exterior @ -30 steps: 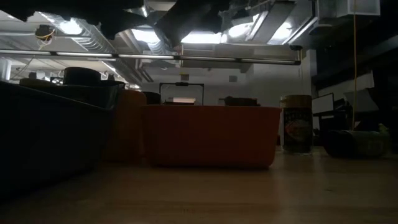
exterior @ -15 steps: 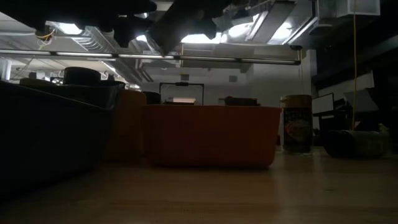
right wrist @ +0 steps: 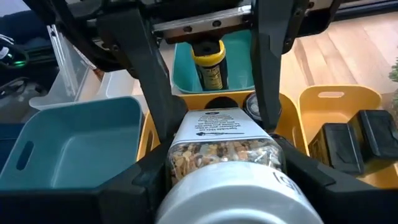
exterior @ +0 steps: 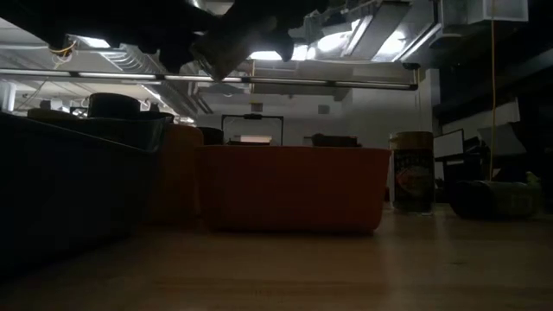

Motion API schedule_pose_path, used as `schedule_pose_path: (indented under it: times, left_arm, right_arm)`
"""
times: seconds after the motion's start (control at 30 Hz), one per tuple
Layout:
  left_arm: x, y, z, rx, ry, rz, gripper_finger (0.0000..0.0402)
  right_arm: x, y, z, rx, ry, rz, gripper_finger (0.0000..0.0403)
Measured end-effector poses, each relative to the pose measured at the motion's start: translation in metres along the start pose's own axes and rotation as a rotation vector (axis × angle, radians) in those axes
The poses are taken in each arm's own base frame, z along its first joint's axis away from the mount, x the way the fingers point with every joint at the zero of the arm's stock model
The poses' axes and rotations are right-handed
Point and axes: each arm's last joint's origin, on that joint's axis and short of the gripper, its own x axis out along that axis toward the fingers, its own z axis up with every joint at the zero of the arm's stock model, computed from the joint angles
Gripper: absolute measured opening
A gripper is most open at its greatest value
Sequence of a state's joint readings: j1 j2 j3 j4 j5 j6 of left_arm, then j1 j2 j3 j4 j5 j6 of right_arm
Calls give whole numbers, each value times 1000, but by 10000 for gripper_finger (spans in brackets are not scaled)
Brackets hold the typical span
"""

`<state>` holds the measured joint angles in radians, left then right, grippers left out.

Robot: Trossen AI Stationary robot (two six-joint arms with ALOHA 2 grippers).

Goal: Sort spices by type
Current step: Put the white seasoning bottle into the top transparent bin

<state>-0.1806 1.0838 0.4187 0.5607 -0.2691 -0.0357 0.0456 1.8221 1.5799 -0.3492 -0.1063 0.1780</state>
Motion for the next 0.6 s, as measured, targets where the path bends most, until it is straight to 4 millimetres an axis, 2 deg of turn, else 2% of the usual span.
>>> schedule_pose_path:
  times: [0.37, 0.47, 0.6]
  left_arm:
    - [0, 0, -6, -13, 61, -7, 249]
    - [0, 0, -6, 5, 58, -10, 233]
    - [0, 0, -6, 14, 57, -13, 192]
  right_arm:
    - [0, 1, 1, -1, -11, 5, 207]
    - [0, 1, 1, -1, -12, 5, 208]
    - [0, 1, 1, -6, -15, 3, 208]
